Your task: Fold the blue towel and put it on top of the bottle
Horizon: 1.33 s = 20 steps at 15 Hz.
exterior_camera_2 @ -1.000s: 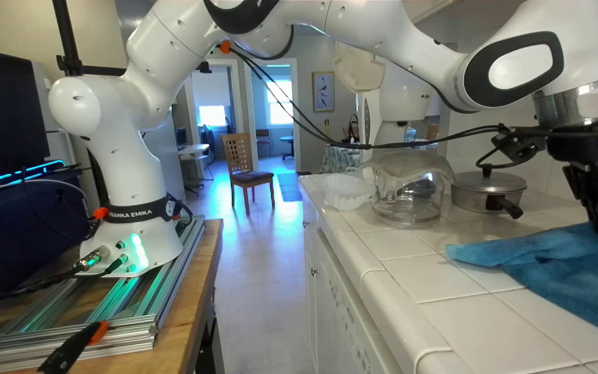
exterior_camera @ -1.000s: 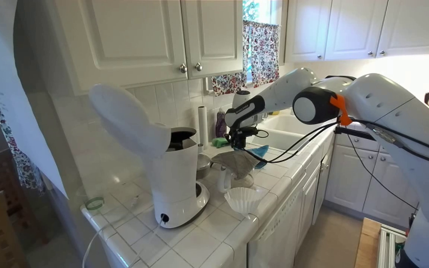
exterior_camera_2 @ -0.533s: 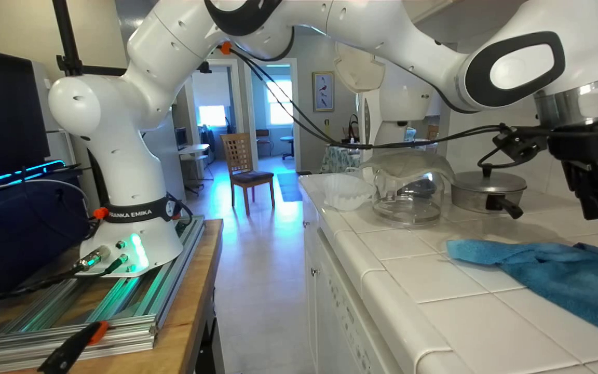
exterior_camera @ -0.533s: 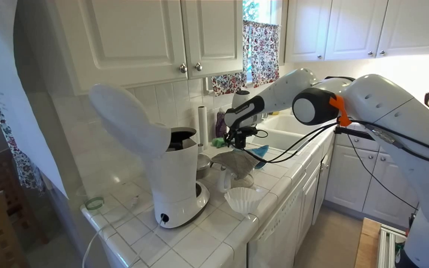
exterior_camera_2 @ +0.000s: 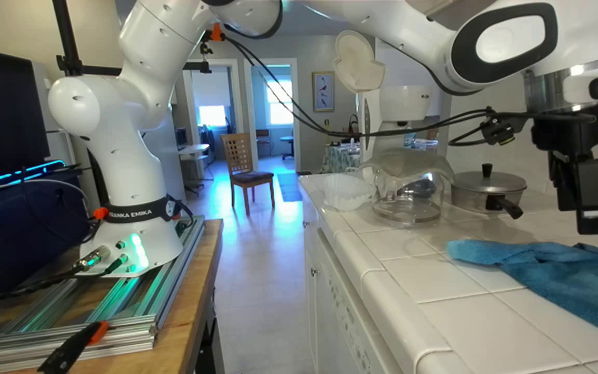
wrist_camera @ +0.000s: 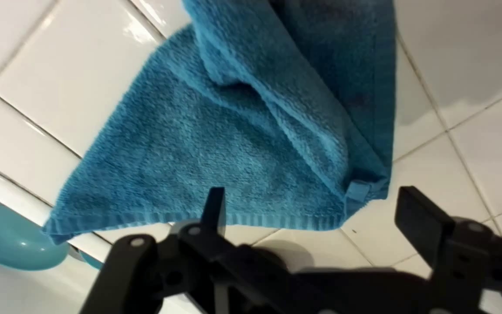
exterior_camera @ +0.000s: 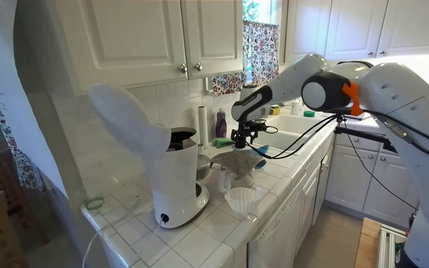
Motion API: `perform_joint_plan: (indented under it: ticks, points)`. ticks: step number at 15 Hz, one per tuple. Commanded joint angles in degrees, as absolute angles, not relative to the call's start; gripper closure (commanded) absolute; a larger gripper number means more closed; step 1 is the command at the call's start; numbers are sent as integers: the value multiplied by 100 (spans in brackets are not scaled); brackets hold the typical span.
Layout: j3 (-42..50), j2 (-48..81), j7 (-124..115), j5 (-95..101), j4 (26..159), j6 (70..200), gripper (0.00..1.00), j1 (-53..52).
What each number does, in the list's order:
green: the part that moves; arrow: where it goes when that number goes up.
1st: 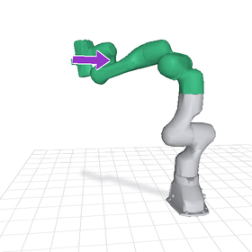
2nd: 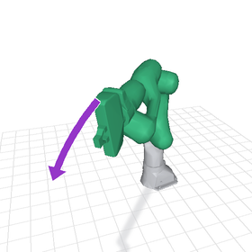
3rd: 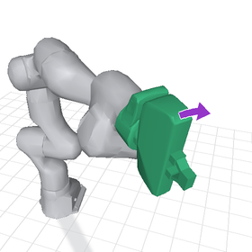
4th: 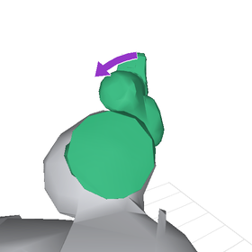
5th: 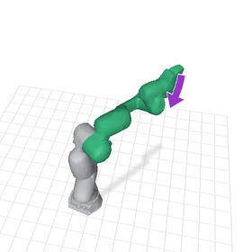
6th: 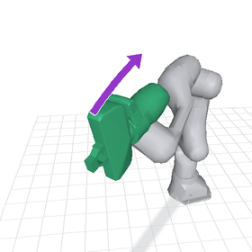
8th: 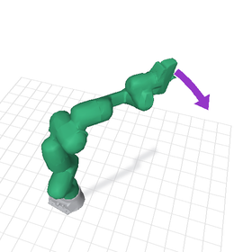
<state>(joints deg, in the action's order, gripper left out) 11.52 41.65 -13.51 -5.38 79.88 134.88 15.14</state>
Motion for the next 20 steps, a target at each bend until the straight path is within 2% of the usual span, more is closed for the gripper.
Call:
perform_joint_plan:
  ticks: [1, 11, 20]
  points:
    - [1276, 3281, -1464, -546, 9140, 13355, 0, 1469]
    - [1259, 2441, -1035, -635, 10510, 13097, 0, 1554]
    - [996, 2548, -171, -950, 10807, 13528, 0, 1687]
